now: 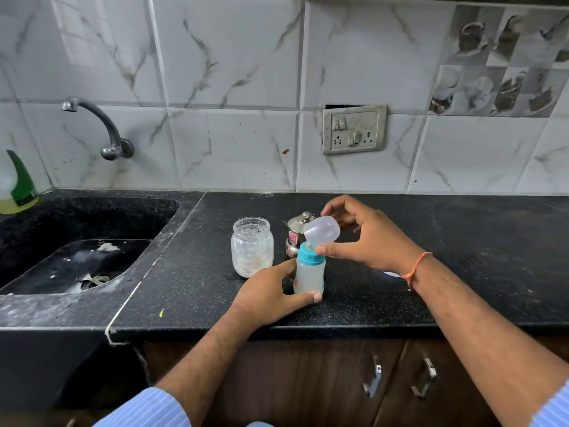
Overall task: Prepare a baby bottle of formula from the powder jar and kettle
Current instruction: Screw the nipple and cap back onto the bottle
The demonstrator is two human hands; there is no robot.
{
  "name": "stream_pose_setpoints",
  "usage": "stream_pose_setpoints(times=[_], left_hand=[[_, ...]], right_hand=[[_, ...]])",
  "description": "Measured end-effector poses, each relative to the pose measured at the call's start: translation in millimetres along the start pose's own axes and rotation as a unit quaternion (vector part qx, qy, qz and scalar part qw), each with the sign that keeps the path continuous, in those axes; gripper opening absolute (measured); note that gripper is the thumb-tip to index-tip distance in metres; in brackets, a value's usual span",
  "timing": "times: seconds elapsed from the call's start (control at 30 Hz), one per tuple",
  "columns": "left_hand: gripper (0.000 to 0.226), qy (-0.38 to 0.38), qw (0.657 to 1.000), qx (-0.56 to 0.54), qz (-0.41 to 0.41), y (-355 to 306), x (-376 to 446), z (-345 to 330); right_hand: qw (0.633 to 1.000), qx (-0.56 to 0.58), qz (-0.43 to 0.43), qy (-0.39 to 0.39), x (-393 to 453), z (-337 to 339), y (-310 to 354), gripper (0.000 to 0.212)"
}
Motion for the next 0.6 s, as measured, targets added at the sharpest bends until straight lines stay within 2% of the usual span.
stream_pose_setpoints(times=[0.3,0.6], left_hand=[[0.096,0.010,1.000,-0.011,0.000,-0.7,0.3,-0.2],[0.087,0.001,1.000,-0.028,-0.005,7.1,4.4,-7.3]], right_hand=[[0.996,-0.061,0.022,0.067,6.1,-13.2,8.6,0.057],[0.999,-0.043,-0.006,0.010,-6.6,-31.7,-6.7,0.062]])
Point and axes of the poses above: each hand's wrist, its own x-axis towards the middle knuckle, its own z-axis out of the back of the hand, y = z × x, the point moved 3 cm from there along x, towards the middle knuckle, and after that the axes turned 3 degrees about z, right-handed, at the moved point
